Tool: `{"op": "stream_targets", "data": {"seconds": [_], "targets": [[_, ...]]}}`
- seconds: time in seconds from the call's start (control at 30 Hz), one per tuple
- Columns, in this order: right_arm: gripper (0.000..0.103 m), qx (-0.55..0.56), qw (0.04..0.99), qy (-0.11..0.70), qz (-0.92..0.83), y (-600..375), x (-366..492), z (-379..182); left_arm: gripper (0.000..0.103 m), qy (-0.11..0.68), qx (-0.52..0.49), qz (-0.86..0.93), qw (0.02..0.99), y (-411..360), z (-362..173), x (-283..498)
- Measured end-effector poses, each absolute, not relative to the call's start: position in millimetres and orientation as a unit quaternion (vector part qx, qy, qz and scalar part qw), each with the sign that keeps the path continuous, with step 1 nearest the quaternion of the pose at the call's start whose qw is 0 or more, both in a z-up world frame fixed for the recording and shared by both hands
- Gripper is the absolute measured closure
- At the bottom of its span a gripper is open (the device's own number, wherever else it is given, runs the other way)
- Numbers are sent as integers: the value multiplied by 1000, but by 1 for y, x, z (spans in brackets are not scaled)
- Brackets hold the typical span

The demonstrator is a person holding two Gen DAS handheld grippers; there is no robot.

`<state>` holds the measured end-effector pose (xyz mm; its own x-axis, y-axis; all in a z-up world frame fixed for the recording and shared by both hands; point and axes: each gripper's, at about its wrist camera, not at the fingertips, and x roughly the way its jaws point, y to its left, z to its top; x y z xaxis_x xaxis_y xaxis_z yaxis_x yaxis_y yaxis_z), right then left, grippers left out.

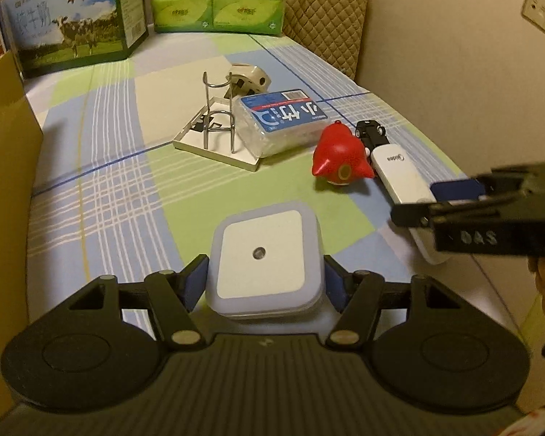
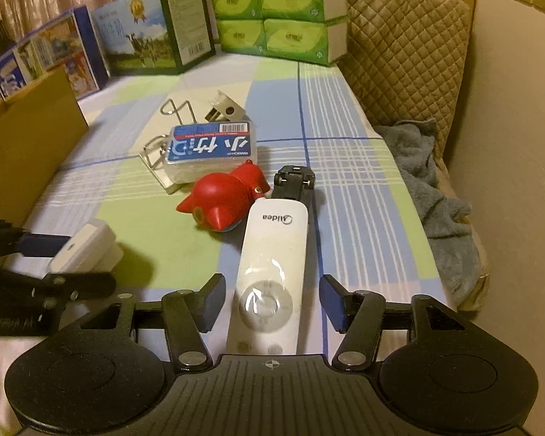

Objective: Organize rigid objects
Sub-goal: 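Grasp the white night light with the left gripper while the right grasps the Midea remote, then carry the night light and remote over the cardboard box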

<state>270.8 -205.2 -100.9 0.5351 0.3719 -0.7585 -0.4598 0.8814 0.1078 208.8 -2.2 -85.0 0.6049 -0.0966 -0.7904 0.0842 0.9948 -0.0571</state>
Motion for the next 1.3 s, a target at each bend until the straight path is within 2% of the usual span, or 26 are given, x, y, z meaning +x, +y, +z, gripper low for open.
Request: {"op": "stream_targets", "data": {"seconds": [0.07, 0.13, 0.33, 0.57, 1.0, 1.3], "targets": [[54, -64, 872, 424, 234, -200, 276, -104, 41, 441, -5, -55, 896, -3, -87, 209], [63, -70, 871, 426, 234, -197, 280, -105, 40, 440, -13, -60, 896, -1, -87, 208], [64, -65, 870, 429, 233, -197, 278, -107, 34, 440, -99, -65, 890, 20, -86, 212], [64, -58, 869, 433, 232, -200, 272, -108, 37, 452, -182, -55, 871, 42, -95, 220], [65, -47, 876, 421, 232, -205, 259, -94, 41, 444, -146, -56, 882, 33, -82, 206], [65, -40, 884, 397, 242, -206, 240, -57, 41, 410, -117, -56, 903, 23, -35, 190]]}}
